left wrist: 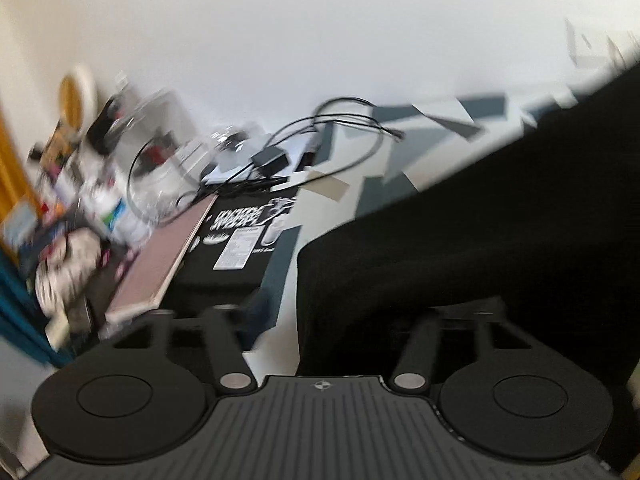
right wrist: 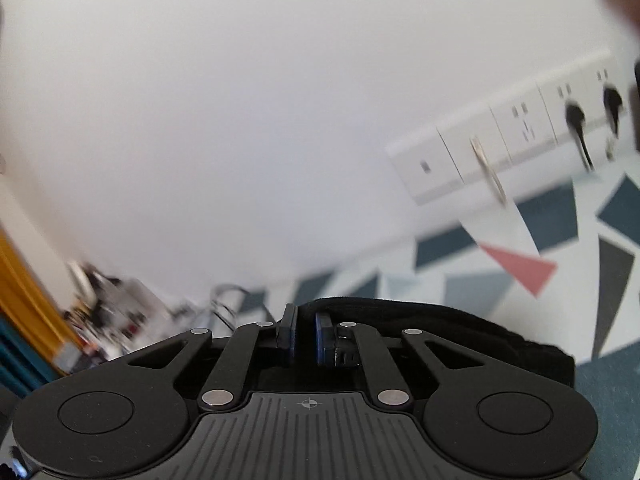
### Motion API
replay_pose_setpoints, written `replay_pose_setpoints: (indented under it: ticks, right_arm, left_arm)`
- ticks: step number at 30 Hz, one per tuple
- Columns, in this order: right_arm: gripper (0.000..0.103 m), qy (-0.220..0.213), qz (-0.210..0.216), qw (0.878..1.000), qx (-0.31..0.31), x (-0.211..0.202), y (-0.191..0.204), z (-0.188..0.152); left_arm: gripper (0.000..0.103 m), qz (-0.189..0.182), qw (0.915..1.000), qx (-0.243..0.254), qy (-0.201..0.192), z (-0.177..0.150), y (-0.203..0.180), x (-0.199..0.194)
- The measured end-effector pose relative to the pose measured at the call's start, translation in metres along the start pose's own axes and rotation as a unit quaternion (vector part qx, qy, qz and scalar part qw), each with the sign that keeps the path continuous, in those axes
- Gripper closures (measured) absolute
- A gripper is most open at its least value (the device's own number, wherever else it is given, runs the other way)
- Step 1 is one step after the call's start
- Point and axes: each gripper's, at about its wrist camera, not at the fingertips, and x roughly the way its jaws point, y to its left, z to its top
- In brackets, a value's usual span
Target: Fold clothes
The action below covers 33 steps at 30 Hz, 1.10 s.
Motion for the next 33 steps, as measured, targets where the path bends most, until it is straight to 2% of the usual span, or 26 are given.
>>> replay_pose_setpoints:
  ticks: [2, 5, 6, 7, 8, 10, 12, 14, 17, 19, 22, 25, 29, 31, 33]
  right_arm:
    - [0.095, -0.007, 0.0, 1.0, 0.001, -0.011, -0.002, -0.005]
    - [0.095, -0.014, -0.005, 1.0, 0.026, -0.023, -0.011, -0.013]
    - [0.095, -0.018, -0.004, 0.999, 0.034, -0.027, -0.013, -0.015]
    - [0.095, -0.024, -0.003, 0.999, 0.041, -0.033, -0.015, -0.019]
    - [0.096, -0.028, -0.003, 0.999, 0.042, -0.036, -0.013, -0.019]
    - [0.096, -0.037, -0.002, 0.999, 0.038, -0.041, -0.006, -0.017]
    - [0.096, -0.054, 0.006, 0.998, 0.028, -0.048, 0.007, -0.009]
    - [0.097, -0.083, 0.019, 0.996, 0.017, -0.059, 0.023, 0.007]
    - [0.097, -0.145, 0.044, 0.988, 0.016, -0.085, 0.044, 0.033]
    - [0.097, -0.192, 0.066, 0.979, 0.02, -0.107, 0.057, 0.048]
    - [0.097, -0.25, 0.096, 0.963, 0.007, -0.142, 0.08, 0.063]
    - [0.097, -0.296, 0.114, 0.948, -0.027, -0.174, 0.107, 0.072]
    - [0.097, -0.335, 0.126, 0.93, -0.079, -0.213, 0.142, 0.077]
    - [0.097, -0.339, 0.122, 0.926, -0.113, -0.228, 0.159, 0.077]
    - [0.097, -0.336, 0.099, 0.926, -0.139, -0.234, 0.171, 0.074]
  left_arm:
    - [0.04, 0.005, 0.9986, 0.052, -0.004, -0.001, -0.014, 0.003]
    - [0.041, -0.001, 0.996, 0.089, -0.009, -0.002, -0.024, 0.01]
    - [0.048, -0.004, 0.9957, 0.092, -0.01, -0.003, -0.026, 0.013]
    - [0.084, -0.004, 0.9963, 0.086, -0.009, -0.002, -0.025, 0.014]
    - [0.095, -0.003, 0.997, 0.077, -0.009, 0.0, -0.023, 0.015]
    - [0.096, -0.007, 0.9986, 0.03, -0.043, 0.011, -0.005, -0.001]
    - [0.096, -0.009, 0.9951, -0.032, -0.093, 0.027, 0.019, -0.025]
    - [0.096, -0.013, 0.9832, -0.106, -0.148, 0.048, 0.052, -0.054]
    - [0.096, -0.002, 0.9538, -0.187, -0.235, 0.078, 0.091, -0.099]
    - [0.096, 0.008, 0.9324, -0.216, -0.29, 0.094, 0.106, -0.127]
    - [0.096, 0.022, 0.9093, -0.227, -0.348, 0.111, 0.116, -0.157]
    - [0.096, 0.016, 0.8963, -0.237, -0.374, 0.122, 0.127, -0.172]
    - [0.095, 0.007, 0.8851, -0.256, -0.388, 0.131, 0.139, -0.174]
    - [0.095, -0.009, 0.8859, -0.267, -0.38, 0.13, 0.141, -0.168]
    - [0.095, -0.027, 0.8869, -0.276, -0.369, 0.128, 0.144, -0.162]
